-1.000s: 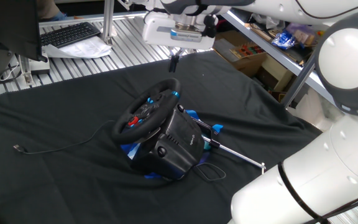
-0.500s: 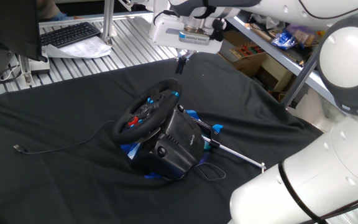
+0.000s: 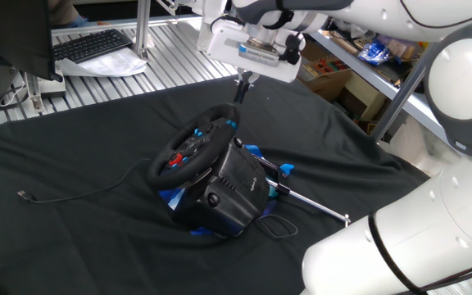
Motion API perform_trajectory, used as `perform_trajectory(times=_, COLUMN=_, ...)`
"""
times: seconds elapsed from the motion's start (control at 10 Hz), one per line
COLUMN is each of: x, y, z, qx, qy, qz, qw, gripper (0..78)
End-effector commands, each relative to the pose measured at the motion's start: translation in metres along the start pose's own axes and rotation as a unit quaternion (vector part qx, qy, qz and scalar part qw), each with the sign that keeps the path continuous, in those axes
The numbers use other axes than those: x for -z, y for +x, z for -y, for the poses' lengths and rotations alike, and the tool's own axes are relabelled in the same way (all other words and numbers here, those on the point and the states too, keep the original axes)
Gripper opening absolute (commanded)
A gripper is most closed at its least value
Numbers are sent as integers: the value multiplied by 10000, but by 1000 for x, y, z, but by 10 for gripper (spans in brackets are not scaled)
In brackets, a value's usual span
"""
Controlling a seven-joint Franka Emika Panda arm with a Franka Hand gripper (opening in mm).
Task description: Rotate the steering wheel 90 degrees clockwise
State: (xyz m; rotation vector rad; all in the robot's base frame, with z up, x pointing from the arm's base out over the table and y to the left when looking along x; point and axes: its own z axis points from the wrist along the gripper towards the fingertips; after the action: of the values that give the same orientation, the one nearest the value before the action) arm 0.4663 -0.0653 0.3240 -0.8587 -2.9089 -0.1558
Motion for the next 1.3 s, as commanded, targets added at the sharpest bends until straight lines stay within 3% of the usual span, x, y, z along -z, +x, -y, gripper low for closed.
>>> perform_trajectory(times=0.1, x=-4, y=0, z=8, qx=-438, qy=-293, qz=-172, qw=9985, gripper=0)
perform_trajectory(times=0.5, x=-5, y=-3, z=10, qx=-507, qy=-565, qz=-364, qw=9964, gripper=0)
perform_trajectory(times=1.0, x=-8, y=-3, z=9, qx=-278, qy=-695, qz=-514, qw=9959, gripper=0)
perform_trajectory(times=1.3, x=-9, y=-3, z=9, qx=-206, qy=-673, qz=-544, qw=9960, gripper=0)
